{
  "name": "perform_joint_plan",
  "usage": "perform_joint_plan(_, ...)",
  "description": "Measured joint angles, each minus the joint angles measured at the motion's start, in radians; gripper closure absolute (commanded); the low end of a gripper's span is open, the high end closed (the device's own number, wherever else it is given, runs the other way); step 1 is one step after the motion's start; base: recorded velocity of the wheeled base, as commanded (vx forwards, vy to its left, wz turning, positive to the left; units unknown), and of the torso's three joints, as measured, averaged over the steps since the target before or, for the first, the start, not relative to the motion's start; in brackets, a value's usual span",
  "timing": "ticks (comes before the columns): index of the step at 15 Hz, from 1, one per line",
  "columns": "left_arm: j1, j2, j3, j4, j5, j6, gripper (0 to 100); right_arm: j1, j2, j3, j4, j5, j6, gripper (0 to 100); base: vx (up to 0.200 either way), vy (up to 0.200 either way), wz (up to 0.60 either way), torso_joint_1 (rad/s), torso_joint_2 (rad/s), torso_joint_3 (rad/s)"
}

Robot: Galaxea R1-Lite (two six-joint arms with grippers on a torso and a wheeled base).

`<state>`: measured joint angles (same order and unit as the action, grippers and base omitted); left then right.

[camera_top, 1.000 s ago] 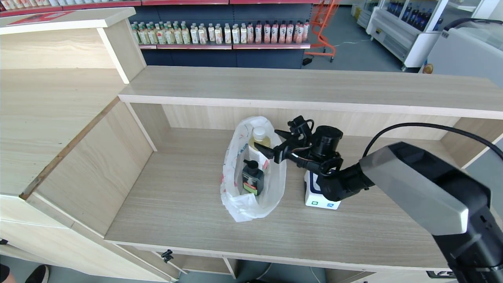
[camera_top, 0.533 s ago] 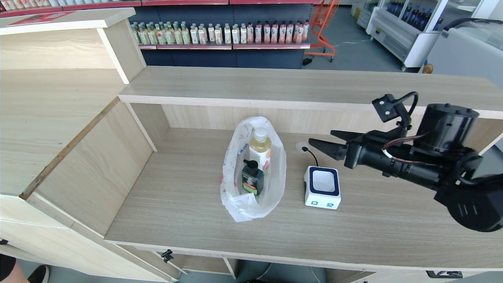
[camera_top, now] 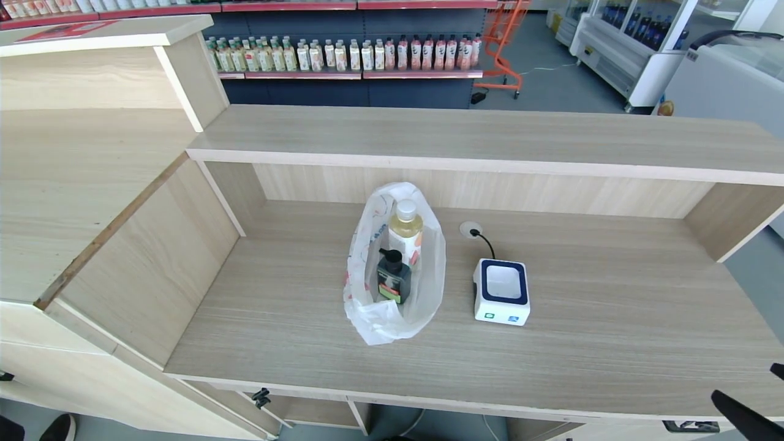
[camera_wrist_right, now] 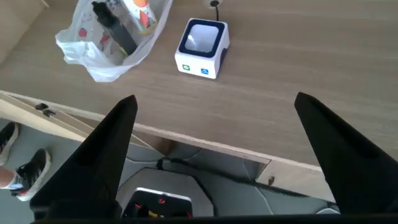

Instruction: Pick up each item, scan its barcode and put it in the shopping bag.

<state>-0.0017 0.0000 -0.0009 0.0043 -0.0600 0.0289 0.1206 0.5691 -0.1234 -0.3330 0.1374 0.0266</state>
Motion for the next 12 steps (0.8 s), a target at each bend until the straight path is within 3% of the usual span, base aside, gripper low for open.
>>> perform_joint_plan(3, 0.0, 0.0, 0.0, 0.0, 0.0, 0.0, 0, -0.08, -0.354, 0.083, 0.267, -0.083, -0.057, 0, 0.0, 0.0, 0.0, 0.0, 0.0, 0.0)
perform_joint_plan(5, 0.0, 0.0, -0.001, 0.0, 0.0, 0.0, 0, -0.114, -0.479, 0.113, 0.308, -0.105, -0.068, 0, 0.0, 0.0, 0.0, 0.0, 0.0, 0.0)
perform_joint_plan(6, 0.0, 0.0, -0.001, 0.0, 0.0, 0.0, 0, -0.12, -0.511, 0.118, 0.313, -0.109, -0.07, 100, 0.0, 0.0, 0.0, 0.0, 0.0, 0.0)
perform_joint_plan(12, 0.0, 0.0, -0.001, 0.0, 0.0, 0.0, 0, -0.126, -0.571, 0.123, 0.319, -0.116, -0.061, 100, 0.0, 0.0, 0.0, 0.0, 0.0, 0.0)
